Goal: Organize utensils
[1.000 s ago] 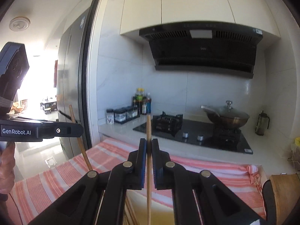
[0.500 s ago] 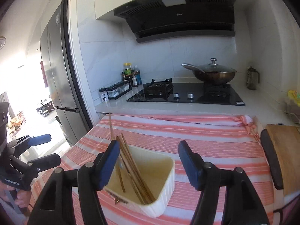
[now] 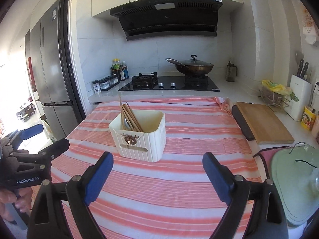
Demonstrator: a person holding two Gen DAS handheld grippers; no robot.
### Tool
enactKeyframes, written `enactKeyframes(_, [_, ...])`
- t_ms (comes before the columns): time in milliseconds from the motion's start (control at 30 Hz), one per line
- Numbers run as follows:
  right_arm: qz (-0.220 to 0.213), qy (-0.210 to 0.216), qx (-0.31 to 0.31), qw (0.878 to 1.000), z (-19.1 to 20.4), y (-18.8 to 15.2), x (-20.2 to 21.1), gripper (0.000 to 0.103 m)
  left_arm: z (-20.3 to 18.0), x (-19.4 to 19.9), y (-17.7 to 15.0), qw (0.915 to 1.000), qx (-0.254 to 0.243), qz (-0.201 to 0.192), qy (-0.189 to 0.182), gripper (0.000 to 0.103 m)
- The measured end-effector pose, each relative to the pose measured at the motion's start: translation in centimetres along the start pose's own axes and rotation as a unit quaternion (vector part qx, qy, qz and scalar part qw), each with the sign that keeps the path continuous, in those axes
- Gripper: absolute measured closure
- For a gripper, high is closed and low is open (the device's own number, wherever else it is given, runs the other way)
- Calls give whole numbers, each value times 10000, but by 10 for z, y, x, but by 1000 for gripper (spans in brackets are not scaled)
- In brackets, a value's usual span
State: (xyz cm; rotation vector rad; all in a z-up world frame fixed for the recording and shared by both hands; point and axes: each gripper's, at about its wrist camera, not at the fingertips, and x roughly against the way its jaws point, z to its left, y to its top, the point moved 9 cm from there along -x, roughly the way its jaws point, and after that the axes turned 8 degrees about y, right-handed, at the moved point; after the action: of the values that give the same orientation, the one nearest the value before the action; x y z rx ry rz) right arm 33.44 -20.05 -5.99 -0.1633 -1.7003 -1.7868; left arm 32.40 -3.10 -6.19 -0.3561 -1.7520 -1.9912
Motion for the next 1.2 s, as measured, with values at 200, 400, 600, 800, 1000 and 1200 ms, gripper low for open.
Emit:
enactKeyframes(200, [-74, -152, 128, 9998, 19, -11, 32, 10, 7, 20, -9, 10000, 64, -25, 31, 0])
enactKeyframes(400, [-71, -46, 255, 9996, 38, -13, 39, 10, 16, 35, -9, 9995, 119, -95, 273, 0])
enactKeyframes(600, [-104, 13, 336, 9994, 50, -13, 47, 10, 23, 49, -9, 9992, 185, -147, 311, 0])
enactKeyframes(800, [-139, -15, 384, 9992, 56, -10, 59, 10, 26, 61, -4, 9992, 295, -215, 168, 0])
enactKeyframes(1000, [-192, 14, 399, 9990, 60, -9, 68, 10, 29, 63, -5, 9991, 401, -92, 101, 0])
enactKeyframes(1200, [-186, 19, 373, 9991, 60, -9, 68, 10, 32, 64, -6, 9992, 333, -50, 197, 0])
